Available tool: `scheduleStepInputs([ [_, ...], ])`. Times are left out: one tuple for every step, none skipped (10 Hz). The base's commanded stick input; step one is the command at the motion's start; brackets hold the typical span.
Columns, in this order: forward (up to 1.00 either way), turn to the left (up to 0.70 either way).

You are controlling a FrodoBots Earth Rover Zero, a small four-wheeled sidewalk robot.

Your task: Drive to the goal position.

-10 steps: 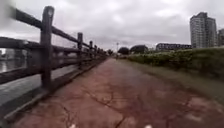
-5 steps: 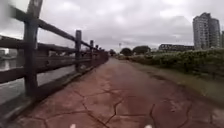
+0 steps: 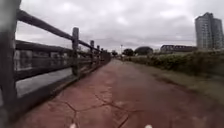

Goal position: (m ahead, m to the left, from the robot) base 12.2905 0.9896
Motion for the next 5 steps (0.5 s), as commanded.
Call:
scheduleStepInputs([
  [0.85, 0.01],
  [0.85, 0.01],
  [0.85, 0.01],
  [0.85, 0.01],
  [0.85, 0.01],
])
